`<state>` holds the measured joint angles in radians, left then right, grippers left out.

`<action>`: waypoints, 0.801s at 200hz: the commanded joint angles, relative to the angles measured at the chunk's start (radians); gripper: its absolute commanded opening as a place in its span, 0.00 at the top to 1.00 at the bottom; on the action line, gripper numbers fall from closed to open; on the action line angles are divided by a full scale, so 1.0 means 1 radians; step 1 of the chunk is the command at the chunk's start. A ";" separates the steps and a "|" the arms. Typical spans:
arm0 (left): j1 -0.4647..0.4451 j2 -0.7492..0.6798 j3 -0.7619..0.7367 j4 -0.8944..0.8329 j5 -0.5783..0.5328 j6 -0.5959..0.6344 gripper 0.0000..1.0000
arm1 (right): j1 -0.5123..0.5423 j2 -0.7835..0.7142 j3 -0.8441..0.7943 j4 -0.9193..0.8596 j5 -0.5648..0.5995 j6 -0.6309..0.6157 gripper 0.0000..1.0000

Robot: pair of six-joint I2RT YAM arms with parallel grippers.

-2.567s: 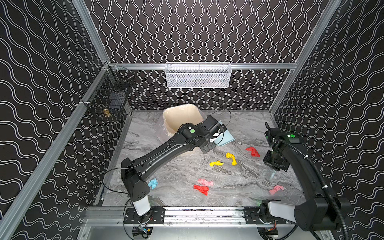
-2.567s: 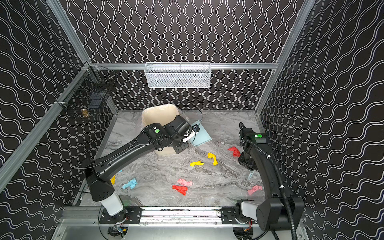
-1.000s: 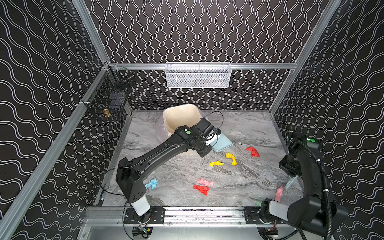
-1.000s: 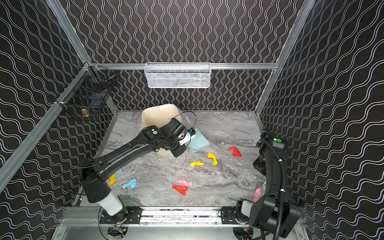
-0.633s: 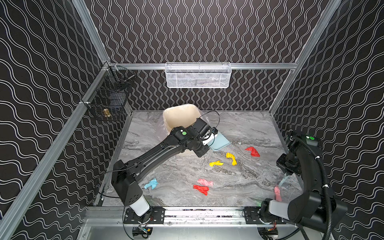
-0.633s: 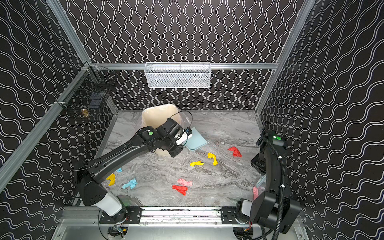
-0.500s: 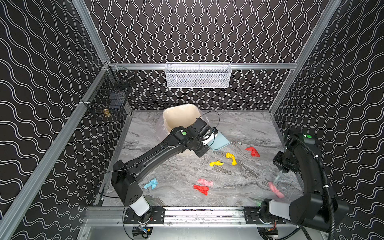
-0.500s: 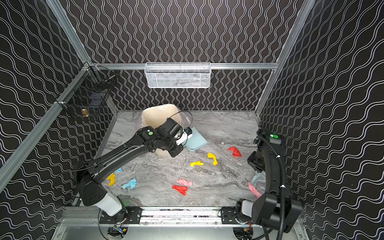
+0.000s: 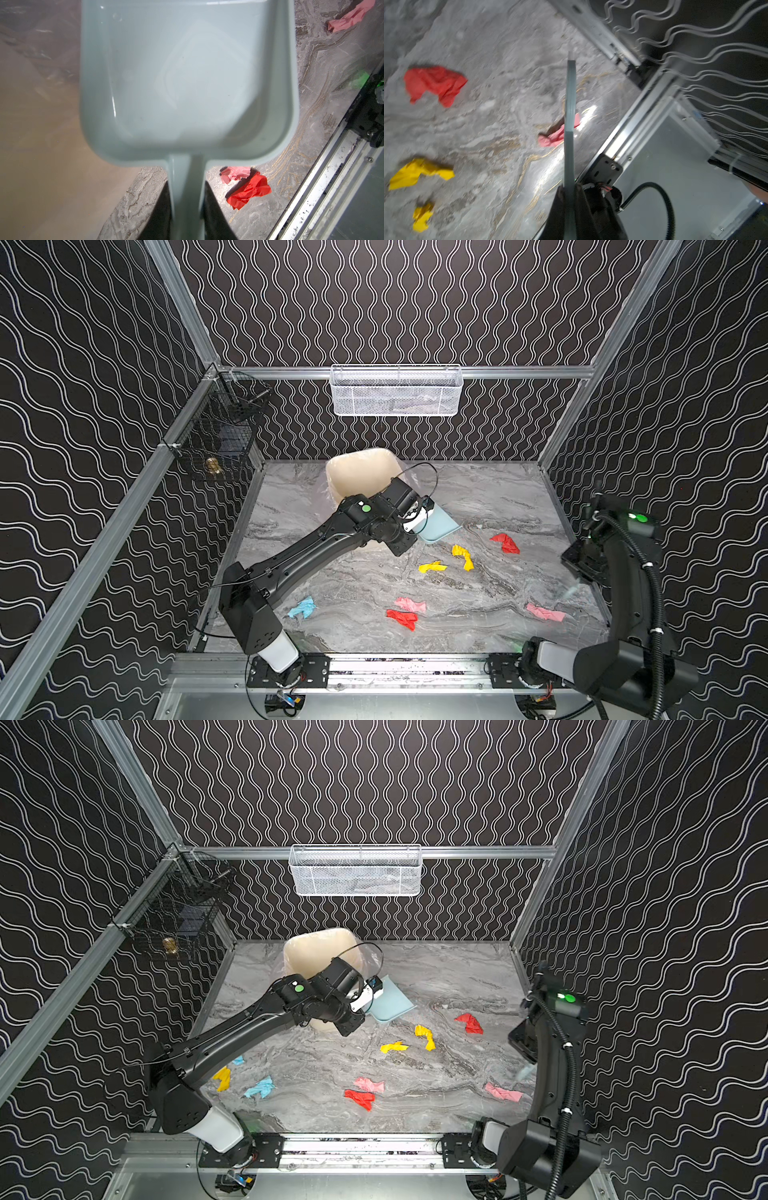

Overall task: Sweep away the paper scraps from the table
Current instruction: 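Bring the brush behind the pink scrap while the left slides the dustpan over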

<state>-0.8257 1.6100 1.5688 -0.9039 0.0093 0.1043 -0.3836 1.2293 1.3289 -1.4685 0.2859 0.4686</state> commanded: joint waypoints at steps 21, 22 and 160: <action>0.003 0.011 0.008 0.014 0.025 -0.013 0.88 | -0.040 0.006 -0.065 -0.017 0.019 -0.089 1.00; 0.003 0.011 0.009 0.014 0.026 -0.013 0.88 | -0.040 0.004 -0.063 -0.017 0.021 -0.088 1.00; 0.031 0.037 0.032 0.023 0.003 -0.007 0.88 | 0.022 0.079 -0.091 -0.013 -0.091 -0.131 1.00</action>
<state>-0.8005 1.6459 1.5898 -0.8951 0.0105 0.1051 -0.3729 1.3010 1.2419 -1.4693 0.2146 0.3466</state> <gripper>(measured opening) 0.216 0.088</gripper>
